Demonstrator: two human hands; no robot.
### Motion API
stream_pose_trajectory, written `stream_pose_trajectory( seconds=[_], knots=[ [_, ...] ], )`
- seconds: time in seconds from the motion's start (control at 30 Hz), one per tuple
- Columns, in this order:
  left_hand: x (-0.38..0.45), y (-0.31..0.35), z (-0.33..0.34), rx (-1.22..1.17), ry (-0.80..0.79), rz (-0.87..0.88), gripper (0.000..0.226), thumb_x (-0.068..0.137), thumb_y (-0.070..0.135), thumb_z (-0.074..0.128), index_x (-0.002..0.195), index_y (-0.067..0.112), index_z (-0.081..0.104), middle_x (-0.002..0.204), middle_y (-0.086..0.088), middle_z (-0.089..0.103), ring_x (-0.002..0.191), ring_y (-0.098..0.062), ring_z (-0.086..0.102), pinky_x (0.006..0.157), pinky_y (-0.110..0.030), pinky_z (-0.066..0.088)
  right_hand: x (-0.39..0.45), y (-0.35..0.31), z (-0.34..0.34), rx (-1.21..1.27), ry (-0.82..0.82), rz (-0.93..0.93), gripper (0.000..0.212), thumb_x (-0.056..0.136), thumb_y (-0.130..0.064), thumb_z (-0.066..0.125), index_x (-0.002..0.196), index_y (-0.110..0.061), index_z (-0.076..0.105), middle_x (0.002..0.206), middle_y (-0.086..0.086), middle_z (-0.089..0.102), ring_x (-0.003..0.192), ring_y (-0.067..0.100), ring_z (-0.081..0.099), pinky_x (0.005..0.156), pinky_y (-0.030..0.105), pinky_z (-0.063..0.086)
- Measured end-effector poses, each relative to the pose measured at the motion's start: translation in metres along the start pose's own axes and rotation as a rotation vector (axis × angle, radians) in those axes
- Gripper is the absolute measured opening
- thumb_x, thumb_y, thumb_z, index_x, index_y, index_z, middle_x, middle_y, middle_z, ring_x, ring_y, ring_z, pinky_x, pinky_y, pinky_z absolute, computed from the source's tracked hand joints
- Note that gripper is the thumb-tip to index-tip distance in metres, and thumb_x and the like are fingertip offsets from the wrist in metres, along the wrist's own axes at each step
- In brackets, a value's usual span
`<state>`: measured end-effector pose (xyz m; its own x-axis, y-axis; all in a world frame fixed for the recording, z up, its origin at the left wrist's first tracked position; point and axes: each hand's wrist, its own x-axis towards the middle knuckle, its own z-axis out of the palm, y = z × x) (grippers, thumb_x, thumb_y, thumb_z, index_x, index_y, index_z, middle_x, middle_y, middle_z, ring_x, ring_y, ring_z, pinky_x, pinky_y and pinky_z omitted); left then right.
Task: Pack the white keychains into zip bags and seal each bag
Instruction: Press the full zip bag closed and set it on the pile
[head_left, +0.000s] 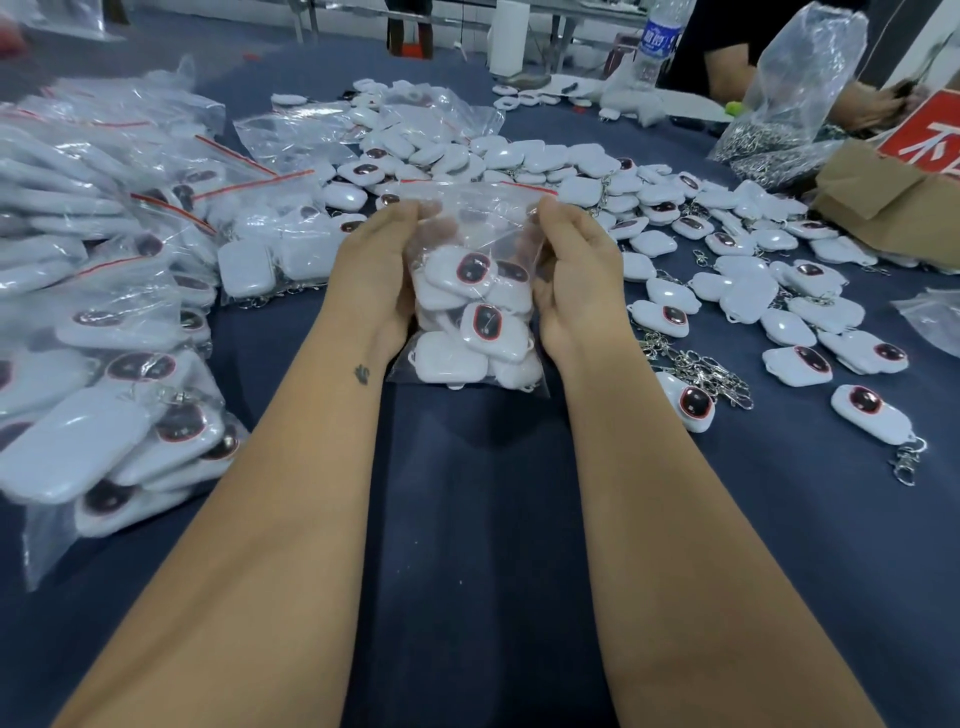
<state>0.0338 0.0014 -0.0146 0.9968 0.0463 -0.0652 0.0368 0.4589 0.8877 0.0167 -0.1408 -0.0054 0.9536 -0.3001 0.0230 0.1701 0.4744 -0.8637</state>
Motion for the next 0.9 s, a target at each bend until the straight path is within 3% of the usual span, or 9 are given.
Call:
stream_pose_trajectory(
  seconds=[0.1,0.2,0.33,0.5,0.73,0.9],
  knots=[
    [0.002,0.0,0.001,-0.023,-0.01,0.02,0.02,0.1,0.015,0.052,0.089,0.011,0.068,0.081,-0.006,0.076,0.079,-0.022,0.071,0.083,-0.04,0.059,0.0,0.0,0.002,0.018,0.035,0.021,0.02,0.095,-0.009,0.061,0.076,-0.012,0.063,0.06,-0.005,0.063,0.055,0.006,0.057,0.06,0.021,0.05],
    [0.001,0.001,0.002,-0.06,-0.01,-0.013,0.018,0.098,0.027,0.059,0.089,0.012,0.063,0.077,-0.008,0.074,0.075,-0.025,0.072,0.08,-0.043,0.059,0.0,0.001,0.003,0.025,0.048,0.031,0.019,0.093,-0.005,0.062,0.075,-0.011,0.061,0.056,-0.004,0.061,0.049,0.006,0.056,0.059,0.023,0.049],
    [0.001,-0.003,0.002,-0.059,0.075,0.092,0.02,0.096,0.013,0.062,0.077,0.013,0.063,0.068,-0.001,0.072,0.065,-0.017,0.067,0.069,-0.031,0.058,0.001,0.002,0.002,0.053,0.07,0.024,0.024,0.089,0.001,0.061,0.068,-0.011,0.059,0.051,-0.004,0.057,0.044,0.007,0.052,0.05,0.02,0.048],
    [0.001,-0.003,0.0,-0.073,0.111,0.092,0.033,0.094,0.006,0.063,0.064,0.018,0.067,0.064,0.005,0.07,0.053,-0.009,0.064,0.057,-0.023,0.054,0.001,0.003,0.003,0.025,0.074,0.015,0.021,0.088,-0.001,0.06,0.07,-0.011,0.06,0.051,-0.004,0.058,0.043,0.008,0.051,0.051,0.022,0.046],
    [0.001,-0.004,-0.001,-0.074,0.172,0.033,0.019,0.091,0.006,0.067,0.074,0.014,0.067,0.062,0.002,0.07,0.058,-0.013,0.064,0.069,-0.031,0.058,0.004,0.008,-0.001,-0.03,0.086,-0.039,0.03,0.086,0.003,0.06,0.061,-0.013,0.057,0.05,-0.004,0.055,0.044,0.007,0.048,0.048,0.018,0.043],
    [0.001,-0.006,-0.002,-0.067,0.164,0.06,0.021,0.093,0.009,0.065,0.073,0.014,0.066,0.064,0.002,0.069,0.059,-0.012,0.063,0.074,-0.033,0.057,0.005,0.01,0.001,-0.09,0.027,-0.009,0.033,0.088,-0.001,0.063,0.058,-0.016,0.064,0.055,-0.001,0.06,0.052,0.011,0.055,0.059,0.026,0.049]
  ],
)
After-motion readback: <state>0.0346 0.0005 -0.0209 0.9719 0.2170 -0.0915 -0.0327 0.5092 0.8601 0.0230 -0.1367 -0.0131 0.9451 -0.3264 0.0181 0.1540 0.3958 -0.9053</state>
